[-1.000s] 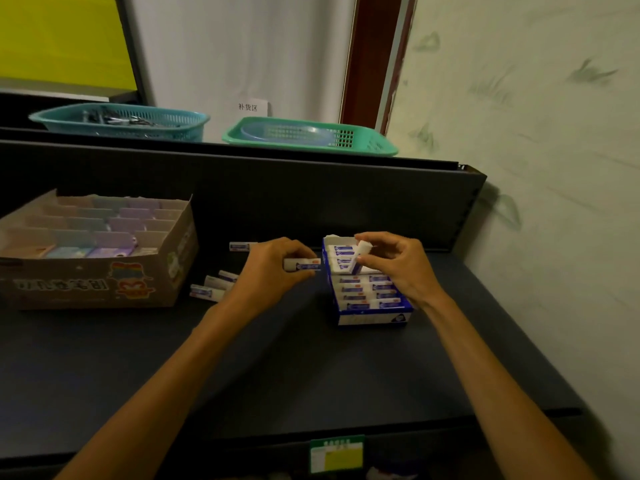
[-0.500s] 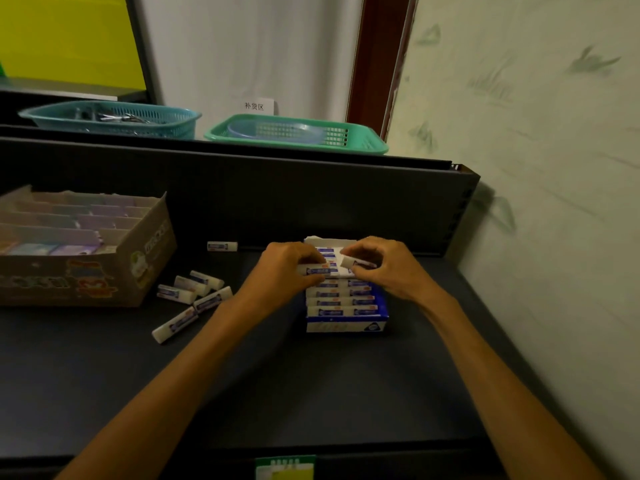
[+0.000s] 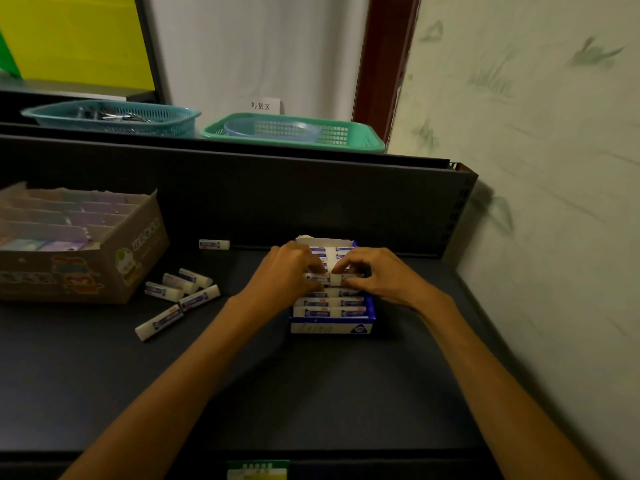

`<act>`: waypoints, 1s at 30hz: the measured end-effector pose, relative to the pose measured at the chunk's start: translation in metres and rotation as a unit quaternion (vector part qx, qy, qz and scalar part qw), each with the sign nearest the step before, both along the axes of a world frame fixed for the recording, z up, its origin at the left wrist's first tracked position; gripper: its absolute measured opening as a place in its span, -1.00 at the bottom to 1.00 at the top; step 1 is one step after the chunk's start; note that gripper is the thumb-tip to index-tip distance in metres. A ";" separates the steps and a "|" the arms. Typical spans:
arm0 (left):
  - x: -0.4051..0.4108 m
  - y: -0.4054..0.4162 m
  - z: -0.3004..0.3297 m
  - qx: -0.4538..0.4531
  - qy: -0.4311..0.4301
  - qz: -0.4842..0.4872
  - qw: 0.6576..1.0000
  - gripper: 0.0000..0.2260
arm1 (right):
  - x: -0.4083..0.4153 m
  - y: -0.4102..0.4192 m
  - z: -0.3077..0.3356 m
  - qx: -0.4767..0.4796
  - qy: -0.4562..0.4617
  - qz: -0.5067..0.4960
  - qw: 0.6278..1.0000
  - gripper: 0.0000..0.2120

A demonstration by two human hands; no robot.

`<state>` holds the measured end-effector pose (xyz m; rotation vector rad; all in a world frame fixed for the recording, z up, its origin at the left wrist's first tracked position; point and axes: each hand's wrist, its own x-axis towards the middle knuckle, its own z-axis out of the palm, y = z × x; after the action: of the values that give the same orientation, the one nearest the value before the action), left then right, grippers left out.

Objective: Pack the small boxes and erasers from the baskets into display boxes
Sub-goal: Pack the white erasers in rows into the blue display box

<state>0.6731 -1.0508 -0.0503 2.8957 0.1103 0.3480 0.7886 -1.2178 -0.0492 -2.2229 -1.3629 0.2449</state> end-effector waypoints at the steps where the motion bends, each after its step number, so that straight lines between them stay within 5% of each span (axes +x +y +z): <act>1: 0.000 0.000 0.000 -0.002 0.000 0.000 1.000 -0.66 | 0.000 0.000 -0.001 -0.001 -0.010 0.003 1.000 -0.75; 30: 0.000 0.012 -0.003 -0.023 0.023 -0.029 0.999 -0.72 | -0.002 0.002 -0.004 -0.043 -0.092 -0.009 0.995 -0.74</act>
<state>0.6726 -1.0390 -0.0535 2.8545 0.0406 0.2655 0.7861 -1.2155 -0.0536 -2.3772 -1.4520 0.0968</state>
